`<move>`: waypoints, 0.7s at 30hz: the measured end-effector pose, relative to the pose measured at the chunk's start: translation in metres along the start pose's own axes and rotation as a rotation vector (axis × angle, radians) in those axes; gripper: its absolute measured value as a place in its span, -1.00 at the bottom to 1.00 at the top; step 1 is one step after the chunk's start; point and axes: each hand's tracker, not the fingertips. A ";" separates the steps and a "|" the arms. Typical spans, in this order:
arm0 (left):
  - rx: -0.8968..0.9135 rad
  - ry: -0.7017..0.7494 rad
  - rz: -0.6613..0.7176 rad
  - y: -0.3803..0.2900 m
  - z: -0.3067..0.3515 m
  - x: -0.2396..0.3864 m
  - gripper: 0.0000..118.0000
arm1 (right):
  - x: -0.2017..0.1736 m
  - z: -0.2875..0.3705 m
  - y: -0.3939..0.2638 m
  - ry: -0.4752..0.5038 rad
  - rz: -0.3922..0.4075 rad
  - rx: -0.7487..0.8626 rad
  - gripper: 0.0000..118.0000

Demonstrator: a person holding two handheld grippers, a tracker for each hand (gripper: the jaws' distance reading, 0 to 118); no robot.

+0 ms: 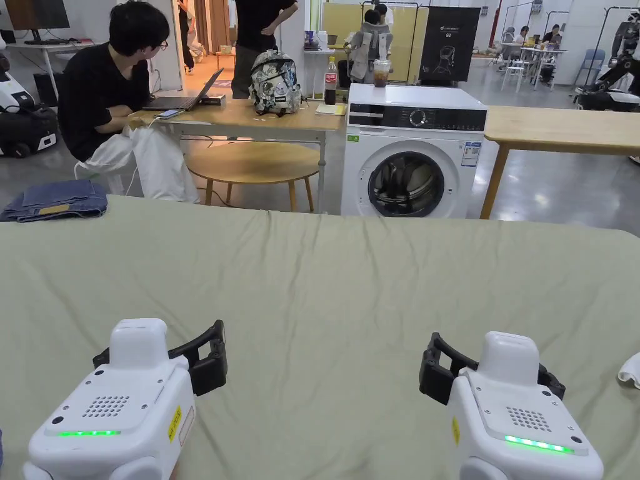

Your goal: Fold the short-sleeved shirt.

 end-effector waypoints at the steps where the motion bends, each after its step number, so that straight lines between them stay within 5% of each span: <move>1: 0.001 0.009 0.000 0.000 0.000 0.000 0.41 | -0.001 0.000 0.001 -0.015 -0.001 -0.003 0.58; 11: 0.024 0.062 -0.112 -0.003 -0.002 0.009 0.41 | 0.001 -0.001 0.006 -0.063 -0.076 -0.046 0.64; 21: 0.000 0.046 -0.097 -0.012 -0.001 0.006 0.41 | -0.006 -0.010 0.009 -0.192 -0.038 -0.091 0.64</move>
